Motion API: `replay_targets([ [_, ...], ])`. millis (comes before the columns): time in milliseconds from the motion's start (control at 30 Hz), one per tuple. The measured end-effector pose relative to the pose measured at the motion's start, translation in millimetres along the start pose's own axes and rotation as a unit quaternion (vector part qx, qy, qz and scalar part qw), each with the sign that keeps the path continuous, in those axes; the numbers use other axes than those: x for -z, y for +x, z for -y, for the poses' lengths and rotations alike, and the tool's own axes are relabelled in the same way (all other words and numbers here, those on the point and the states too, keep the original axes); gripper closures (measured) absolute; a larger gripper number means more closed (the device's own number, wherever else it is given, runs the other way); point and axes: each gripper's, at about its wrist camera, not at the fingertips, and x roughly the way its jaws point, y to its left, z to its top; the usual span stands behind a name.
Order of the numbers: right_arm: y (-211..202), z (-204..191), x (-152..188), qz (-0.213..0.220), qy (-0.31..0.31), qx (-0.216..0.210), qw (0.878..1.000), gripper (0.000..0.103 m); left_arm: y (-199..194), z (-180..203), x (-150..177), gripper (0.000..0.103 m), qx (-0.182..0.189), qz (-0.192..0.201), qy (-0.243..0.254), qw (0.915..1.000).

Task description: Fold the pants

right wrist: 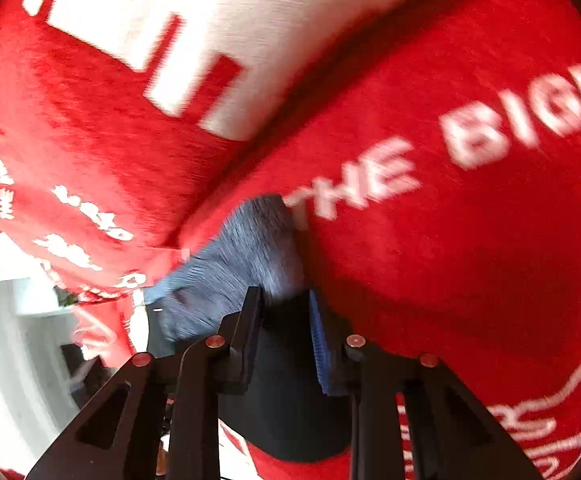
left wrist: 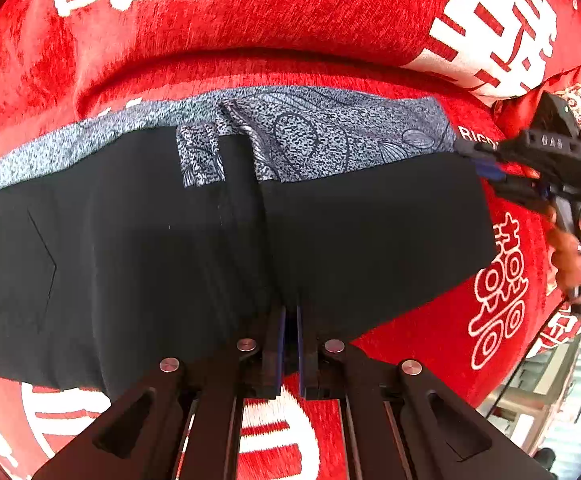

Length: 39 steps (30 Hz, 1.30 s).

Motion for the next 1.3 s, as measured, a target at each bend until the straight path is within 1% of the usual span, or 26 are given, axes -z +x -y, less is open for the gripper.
replay_targets([
  [67,-2.2,1.8,1.7,0.012,0.009,0.027,1.0,0.05,-3.3,2.1,-1.6,0.097,-0.008,-0.002,-0.003,1.0],
  [100,-4.8,-0.9,1.6,0.019,0.008,0.032,0.999,0.05,-7.6,3.0,-2.1,0.091,-0.016,0.0,-0.004,0.9999],
  [133,-10.0,-6.3,4.1,0.031,0.001,0.039,0.999,0.05,-13.9,4.1,-2.0,0.069,-0.035,0.005,-0.004,0.9994],
  [167,-16.4,-14.6,10.5,0.045,-0.014,0.058,0.997,0.05,-18.8,5.3,-1.4,0.054,-0.058,0.011,-0.005,0.9982],
  [200,-20.6,-19.6,14.4,0.051,-0.023,0.072,0.996,0.05,-27.2,4.0,-1.6,0.034,-0.072,0.025,-0.01,0.997],
  [233,-27.8,-28.2,24.0,0.061,-0.039,0.096,0.993,0.05,-37.6,2.8,-1.7,0.034,-0.071,0.044,-0.015,0.9964],
  [267,-31.2,-32.3,30.0,0.064,-0.047,0.109,0.991,0.05,-44.4,2.7,-3.1,0.034,-0.066,0.05,-0.017,0.9965],
  [333,-39.4,-40.4,44.7,0.07,-0.06,0.123,0.988,0.057,-52.8,4.6,-9.8,0.034,-0.065,0.058,-0.019,0.996],
  [367,-41.5,-42.0,49.2,0.07,-0.065,0.125,0.988,0.067,-54.4,7.1,-13.9,0.034,-0.06,0.064,-0.019,0.996],
  [400,-43.1,-43.9,53.3,0.071,-0.068,0.123,0.988,0.072,-53.9,11.0,-19.3,0.034,-0.055,0.069,-0.016,0.996],
  [567,-30.2,-62.5,69.9,0.061,-0.086,0.12,0.987,0.072,-28.8,46.2,-49.8,0.034,-0.023,0.073,0.006,0.9971],
  [600,-26.6,-64.1,71.0,0.058,-0.091,0.123,0.987,0.072,-19.9,53.3,-53.6,0.034,-0.024,0.07,0.009,0.9972],
  [667,-21.5,-68.8,73.8,0.049,-0.102,0.129,0.985,0.072,-2.4,57.6,-57.7,0.034,-0.047,0.06,0.01,0.997],
  [700,-16.0,-71.8,74.7,0.049,-0.106,0.133,0.984,0.072,8.5,50.1,-56.9,0.034,-0.064,0.05,0.0,0.9967],
  [767,-13.6,-72.8,77.2,0.049,-0.121,0.142,0.981,0.072,21.0,31.7,-51.2,0.034,-0.062,0.039,-0.023,0.9971],
  [800,-7.4,-73.9,77.6,0.045,-0.125,0.142,0.981,0.072,19.7,25.3,-46.1,0.034,-0.048,0.052,-0.019,0.9973],
  [833,-0.6,-74.0,77.2,0.044,-0.126,0.142,0.981,0.072,17.3,26.0,-43.6,0.034,-0.049,0.054,-0.008,0.9973],
  [933,12.2,-69.5,73.7,0.035,-0.125,0.143,0.981,0.072,14.2,28.9,-36.4,0.034,-0.092,0.044,0.01,0.9947],
  [967,15.4,-70.4,72.0,0.032,-0.125,0.142,0.981,0.072,14.6,20.5,-32.6,0.034,-0.106,0.038,-0.008,0.9936],
  [1000,16.8,-70.9,70.8,0.03,-0.125,0.141,0.982,0.072,14.0,8.4,-28.9,0.033,-0.095,0.034,-0.035,0.9943],
  [1033,18.8,-72.0,69.7,0.027,-0.125,0.14,0.982,0.072,12.1,-2.5,-25.8,0.028,-0.086,0.032,-0.064,0.9937],
  [1100,20.1,-73.1,68.4,0.023,-0.128,0.14,0.982,0.072,5.1,-24.5,-17.6,0.027,-0.075,0.031,-0.125,0.9889],
  [1167,23.1,-75.2,68.7,0.023,-0.139,0.144,0.98,0.071,-2.5,-30.1,-12.7,0.024,-0.076,0.038,-0.139,0.9866],
  [1200,24.9,-76.4,69.3,0.023,-0.144,0.146,0.978,0.07,-6.9,-29.7,-10.5,0.018,-0.095,0.04,-0.139,0.9849],
  [1233,26.8,-77.5,70.4,0.024,-0.148,0.148,0.977,0.069,-9.6,-28.8,-8.8,0.016,-0.11,0.042,-0.136,0.9837],
  [1300,27.6,-77.1,72.3,0.022,-0.153,0.151,0.976,0.063,-13.5,-27.9,-6.4,0.016,-0.12,0.042,-0.135,0.9827],
])
